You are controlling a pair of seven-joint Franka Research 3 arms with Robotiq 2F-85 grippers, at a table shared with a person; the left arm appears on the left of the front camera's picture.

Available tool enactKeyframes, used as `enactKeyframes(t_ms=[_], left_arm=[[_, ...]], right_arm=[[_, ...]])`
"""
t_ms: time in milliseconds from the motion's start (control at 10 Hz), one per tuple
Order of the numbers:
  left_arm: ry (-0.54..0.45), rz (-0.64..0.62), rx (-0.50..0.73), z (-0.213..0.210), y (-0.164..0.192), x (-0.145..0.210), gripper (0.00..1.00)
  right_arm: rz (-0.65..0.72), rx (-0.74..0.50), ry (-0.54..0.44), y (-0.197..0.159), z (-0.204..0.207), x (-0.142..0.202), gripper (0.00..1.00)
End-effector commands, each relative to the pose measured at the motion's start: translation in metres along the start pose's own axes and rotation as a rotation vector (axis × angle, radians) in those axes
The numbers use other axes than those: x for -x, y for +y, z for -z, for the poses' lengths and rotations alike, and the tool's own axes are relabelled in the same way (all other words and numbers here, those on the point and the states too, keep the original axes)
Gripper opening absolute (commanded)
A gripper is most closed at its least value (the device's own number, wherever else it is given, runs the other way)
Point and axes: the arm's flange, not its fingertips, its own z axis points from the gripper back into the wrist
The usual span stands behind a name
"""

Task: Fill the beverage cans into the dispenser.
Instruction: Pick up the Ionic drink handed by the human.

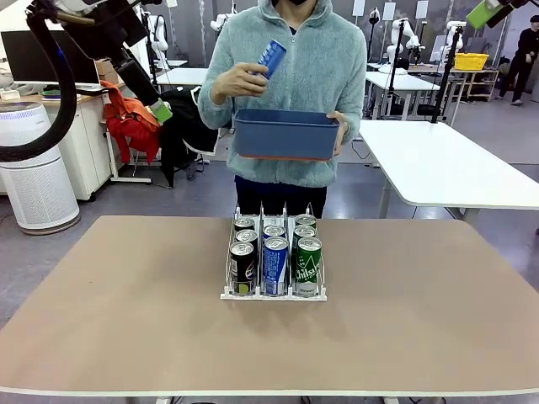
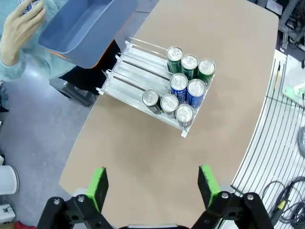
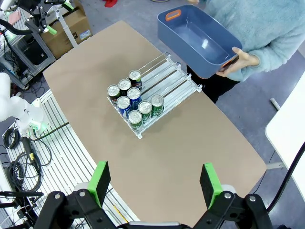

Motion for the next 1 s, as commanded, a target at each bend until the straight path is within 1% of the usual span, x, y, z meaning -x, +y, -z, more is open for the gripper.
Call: enactKeyframes(t_ms=[0, 100, 400, 500, 600, 700, 800, 900], left_arm=[[-0.046, -0.051, -0.002, -0.019, 0.004, -0.011, 1.00], [-0.061, -0.054, 0.000, -0.032, 0.006, -0.015, 1.00], [-0.046, -0.064, -0.029, -0.065, 0.016, -0.026, 1.00], [-0.052, -0.071, -0.030, -0.067, 0.016, -0.027, 1.00], [-0.037, -0.074, -0.016, -0.064, 0.016, -0.026, 1.00], [-0.019, -0.066, 0.023, -0.050, 0.020, -0.021, 1.00], [-0.063, -0.044, -0.039, -0.069, 0.013, -0.027, 1.00], [-0.063, -0.044, -0.039, -0.069, 0.013, -0.027, 1.00]], right_arm=[[-0.006, -0.010, 0.001, 0.002, 0.002, 0.003, 1.00], [-0.006, -0.010, 0.001, 0.002, 0.002, 0.003, 1.00], [-0.006, -0.010, 0.001, 0.002, 0.002, 0.003, 1.00], [-0.006, -0.010, 0.001, 0.002, 0.002, 0.003, 1.00], [-0.006, -0.010, 0.001, 0.002, 0.002, 0.003, 1.00], [-0.006, -0.010, 0.001, 0.002, 0.002, 0.003, 1.00], [-0.006, -0.010, 0.001, 0.002, 0.002, 0.003, 1.00], [-0.006, -0.010, 0.001, 0.002, 0.002, 0.003, 1.00]])
